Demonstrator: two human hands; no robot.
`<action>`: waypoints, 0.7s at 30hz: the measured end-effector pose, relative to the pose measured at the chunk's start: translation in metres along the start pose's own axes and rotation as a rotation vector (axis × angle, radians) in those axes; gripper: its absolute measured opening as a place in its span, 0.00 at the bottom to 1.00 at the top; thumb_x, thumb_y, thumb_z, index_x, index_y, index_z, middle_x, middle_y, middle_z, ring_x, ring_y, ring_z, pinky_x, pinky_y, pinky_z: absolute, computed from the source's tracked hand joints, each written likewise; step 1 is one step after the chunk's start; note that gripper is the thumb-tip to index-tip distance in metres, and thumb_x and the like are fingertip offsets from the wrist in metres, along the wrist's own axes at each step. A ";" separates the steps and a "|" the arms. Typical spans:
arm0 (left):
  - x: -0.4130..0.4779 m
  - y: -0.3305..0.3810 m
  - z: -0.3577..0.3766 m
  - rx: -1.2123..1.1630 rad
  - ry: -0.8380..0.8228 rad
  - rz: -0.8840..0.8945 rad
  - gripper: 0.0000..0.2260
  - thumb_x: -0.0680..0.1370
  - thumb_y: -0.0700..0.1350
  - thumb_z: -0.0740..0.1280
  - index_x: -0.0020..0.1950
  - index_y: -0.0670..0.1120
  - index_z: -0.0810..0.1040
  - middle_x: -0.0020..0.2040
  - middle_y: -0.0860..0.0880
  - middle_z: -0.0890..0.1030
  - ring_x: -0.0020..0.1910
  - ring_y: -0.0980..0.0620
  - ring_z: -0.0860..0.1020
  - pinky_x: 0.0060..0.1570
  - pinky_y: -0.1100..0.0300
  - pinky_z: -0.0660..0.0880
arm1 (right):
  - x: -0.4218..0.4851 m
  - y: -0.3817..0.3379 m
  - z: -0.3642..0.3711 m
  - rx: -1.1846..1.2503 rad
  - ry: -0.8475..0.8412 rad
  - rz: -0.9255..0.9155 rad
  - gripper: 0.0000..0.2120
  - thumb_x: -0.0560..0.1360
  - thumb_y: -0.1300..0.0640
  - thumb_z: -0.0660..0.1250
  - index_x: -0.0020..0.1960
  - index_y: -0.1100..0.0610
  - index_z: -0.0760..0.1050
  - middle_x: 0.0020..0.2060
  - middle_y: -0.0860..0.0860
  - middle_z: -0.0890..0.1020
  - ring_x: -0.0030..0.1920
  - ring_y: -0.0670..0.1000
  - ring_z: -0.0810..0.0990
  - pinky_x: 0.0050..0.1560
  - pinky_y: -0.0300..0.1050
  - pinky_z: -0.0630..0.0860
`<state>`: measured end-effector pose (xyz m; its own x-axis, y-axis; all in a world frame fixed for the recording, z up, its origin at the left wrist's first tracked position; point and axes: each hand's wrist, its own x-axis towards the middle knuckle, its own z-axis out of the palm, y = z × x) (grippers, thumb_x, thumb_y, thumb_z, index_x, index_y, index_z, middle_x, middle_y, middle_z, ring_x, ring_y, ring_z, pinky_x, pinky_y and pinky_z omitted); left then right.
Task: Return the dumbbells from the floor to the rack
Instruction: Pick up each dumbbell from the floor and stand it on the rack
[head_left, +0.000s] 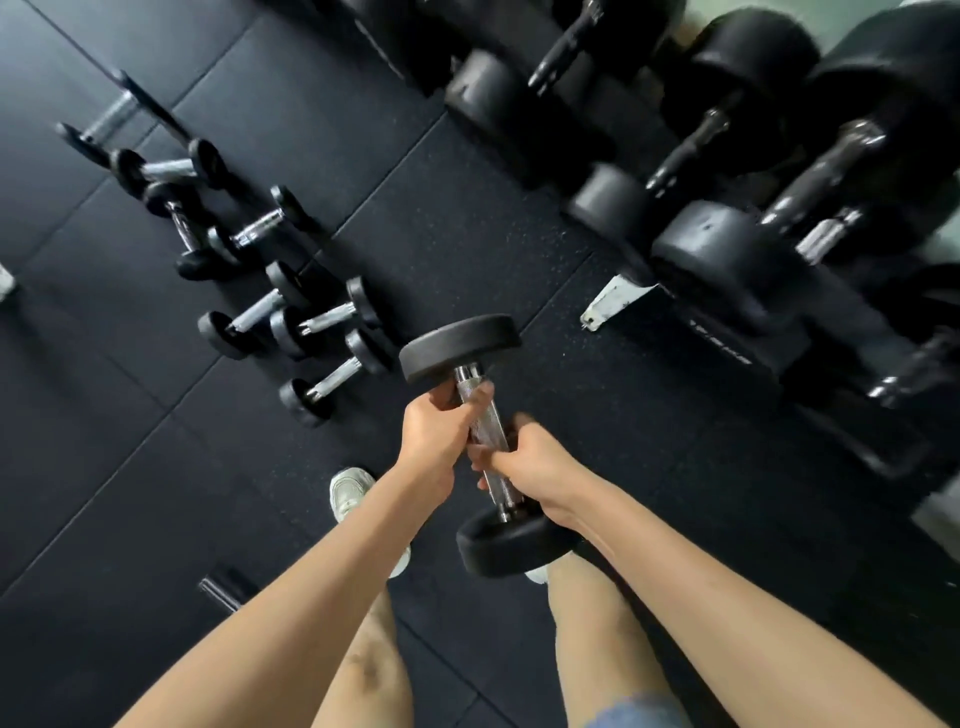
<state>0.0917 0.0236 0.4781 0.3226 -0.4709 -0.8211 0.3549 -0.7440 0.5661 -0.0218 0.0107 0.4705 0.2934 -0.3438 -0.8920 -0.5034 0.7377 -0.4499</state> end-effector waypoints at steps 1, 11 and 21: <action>-0.026 0.017 0.010 0.006 -0.001 0.019 0.02 0.73 0.44 0.72 0.45 0.48 0.80 0.41 0.51 0.83 0.43 0.51 0.80 0.36 0.60 0.75 | -0.027 -0.010 -0.011 -0.007 -0.001 -0.020 0.21 0.75 0.55 0.70 0.65 0.57 0.67 0.51 0.55 0.82 0.46 0.54 0.84 0.53 0.52 0.81; -0.195 0.160 0.126 -0.015 -0.042 0.236 0.05 0.72 0.44 0.73 0.39 0.47 0.78 0.38 0.49 0.81 0.37 0.51 0.80 0.30 0.62 0.75 | -0.220 -0.107 -0.130 0.015 0.114 -0.319 0.15 0.76 0.59 0.68 0.60 0.59 0.71 0.41 0.55 0.82 0.35 0.51 0.81 0.35 0.45 0.78; -0.192 0.274 0.255 0.010 -0.162 0.280 0.06 0.72 0.42 0.74 0.37 0.46 0.78 0.37 0.48 0.80 0.38 0.49 0.79 0.41 0.57 0.77 | -0.251 -0.188 -0.241 0.193 0.315 -0.479 0.03 0.76 0.61 0.68 0.46 0.56 0.74 0.31 0.48 0.80 0.32 0.46 0.78 0.28 0.34 0.73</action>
<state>-0.0968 -0.2113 0.7723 0.2621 -0.7264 -0.6353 0.2629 -0.5796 0.7713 -0.1970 -0.1818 0.7687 0.1812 -0.7976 -0.5754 -0.2097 0.5402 -0.8150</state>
